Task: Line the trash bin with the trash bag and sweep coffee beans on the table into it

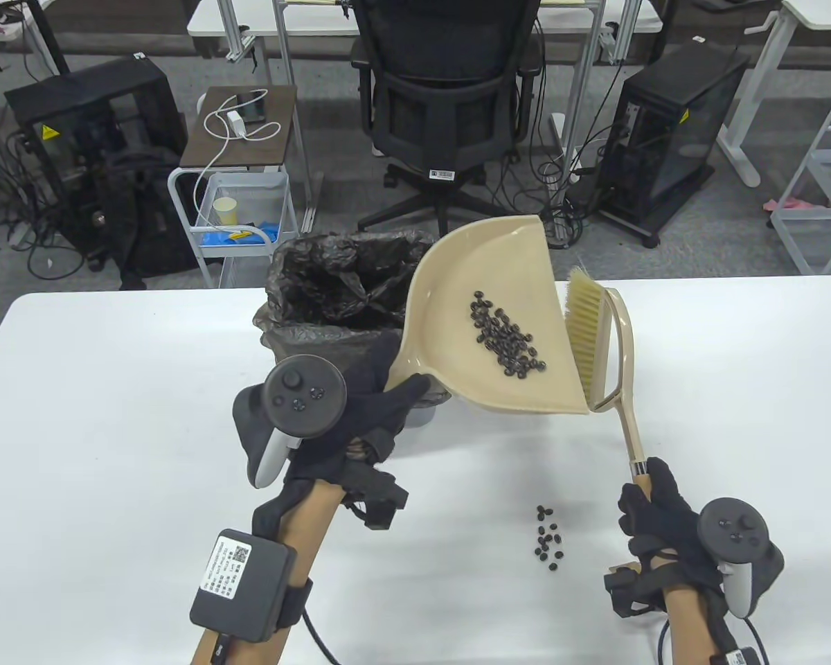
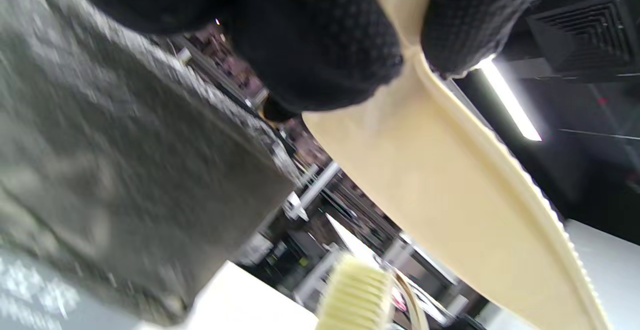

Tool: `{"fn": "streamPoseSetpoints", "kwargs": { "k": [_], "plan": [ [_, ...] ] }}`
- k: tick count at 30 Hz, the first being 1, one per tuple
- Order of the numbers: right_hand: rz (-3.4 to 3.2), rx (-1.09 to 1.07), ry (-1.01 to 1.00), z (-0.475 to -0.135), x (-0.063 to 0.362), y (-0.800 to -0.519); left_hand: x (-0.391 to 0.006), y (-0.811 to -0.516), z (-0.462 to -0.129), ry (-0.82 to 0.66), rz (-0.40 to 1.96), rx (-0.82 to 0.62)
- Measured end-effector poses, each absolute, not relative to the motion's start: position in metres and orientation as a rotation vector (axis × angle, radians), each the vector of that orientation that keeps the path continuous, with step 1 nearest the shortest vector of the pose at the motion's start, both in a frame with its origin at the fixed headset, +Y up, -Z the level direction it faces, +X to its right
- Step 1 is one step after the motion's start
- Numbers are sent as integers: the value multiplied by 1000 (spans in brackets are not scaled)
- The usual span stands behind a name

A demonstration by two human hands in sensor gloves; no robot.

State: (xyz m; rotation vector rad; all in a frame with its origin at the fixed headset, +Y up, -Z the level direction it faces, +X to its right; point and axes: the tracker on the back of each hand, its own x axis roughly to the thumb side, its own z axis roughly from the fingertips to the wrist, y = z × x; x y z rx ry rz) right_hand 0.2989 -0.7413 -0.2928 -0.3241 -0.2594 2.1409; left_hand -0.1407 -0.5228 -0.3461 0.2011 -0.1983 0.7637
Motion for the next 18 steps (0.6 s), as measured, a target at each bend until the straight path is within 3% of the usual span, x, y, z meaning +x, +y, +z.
{"fn": "streamPoseSetpoints", "kwargs": {
  "k": [8, 18],
  "plan": [
    [2140, -301, -263, -293, 298, -741, -192, -505, -368, 79, 740, 390],
    [2126, -295, -248, -293, 297, -741, -226, -529, -382, 258, 636, 373]
  ]
}}
